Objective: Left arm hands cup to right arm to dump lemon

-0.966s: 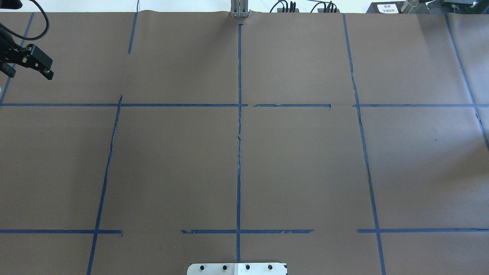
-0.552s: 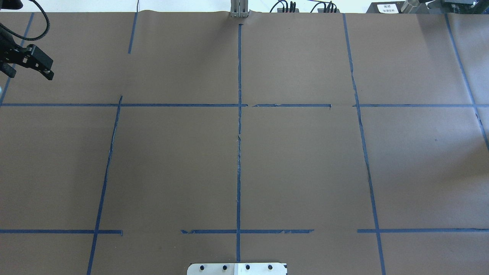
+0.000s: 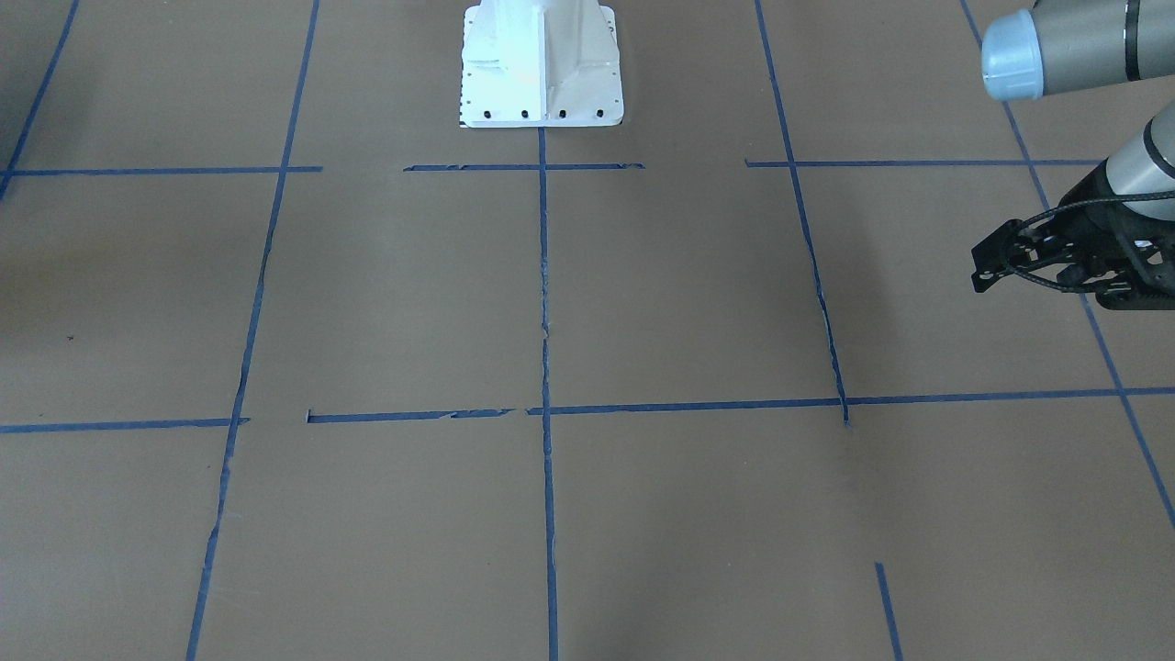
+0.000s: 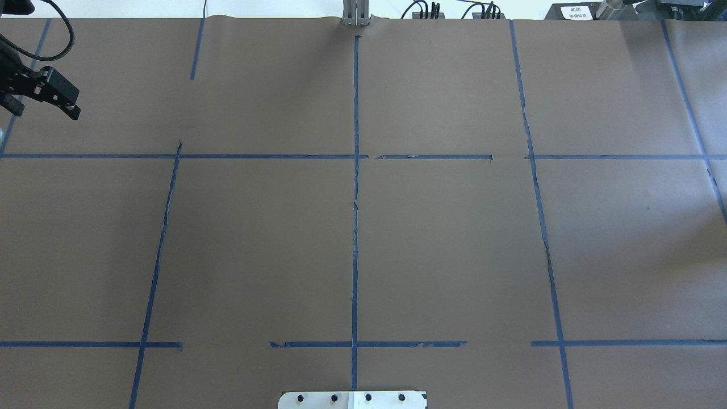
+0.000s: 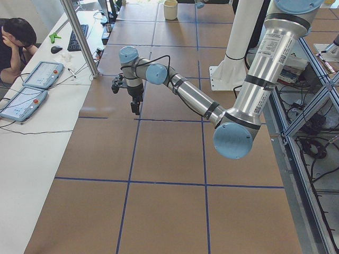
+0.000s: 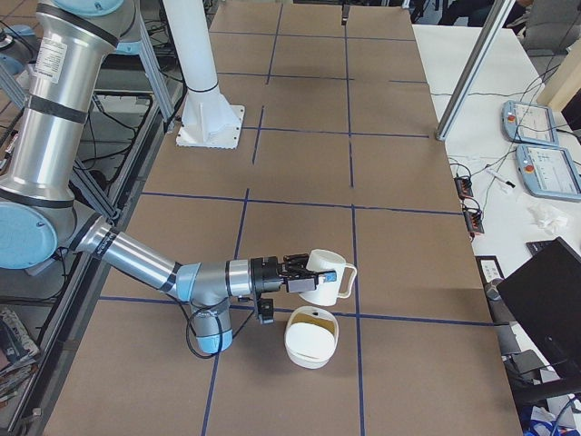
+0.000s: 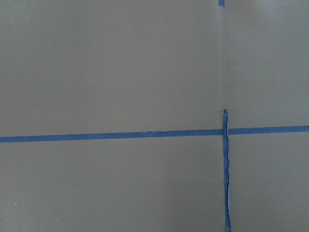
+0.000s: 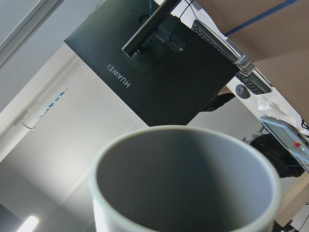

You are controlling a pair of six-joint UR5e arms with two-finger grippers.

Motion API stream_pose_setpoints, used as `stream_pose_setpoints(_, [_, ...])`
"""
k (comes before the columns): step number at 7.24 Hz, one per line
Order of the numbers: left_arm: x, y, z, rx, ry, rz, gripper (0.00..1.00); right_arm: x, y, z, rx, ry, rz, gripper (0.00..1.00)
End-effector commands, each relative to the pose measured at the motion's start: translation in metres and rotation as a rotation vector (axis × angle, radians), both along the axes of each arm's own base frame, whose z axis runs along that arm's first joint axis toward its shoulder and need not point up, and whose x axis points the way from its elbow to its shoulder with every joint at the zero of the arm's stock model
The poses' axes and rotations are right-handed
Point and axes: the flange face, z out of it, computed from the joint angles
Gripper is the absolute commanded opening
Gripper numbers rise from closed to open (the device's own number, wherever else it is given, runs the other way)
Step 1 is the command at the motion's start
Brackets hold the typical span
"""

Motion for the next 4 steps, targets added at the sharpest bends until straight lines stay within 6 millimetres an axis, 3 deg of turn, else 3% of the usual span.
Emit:
stream_pose_setpoints(1, [0.0001, -0.0004, 0.0007, 0.0, 0.0, 0.001, 1.0, -0.0006, -0.001, -0.0013, 0.002, -0.021, -0.003, 0.32])
stream_pose_setpoints(4, [0.0013, -0.0009, 0.0013, -0.002, -0.001, 0.003, 1.0, 0.0078, 0.0051, -0.0022, 0.011, -0.219, -0.011, 0.31])
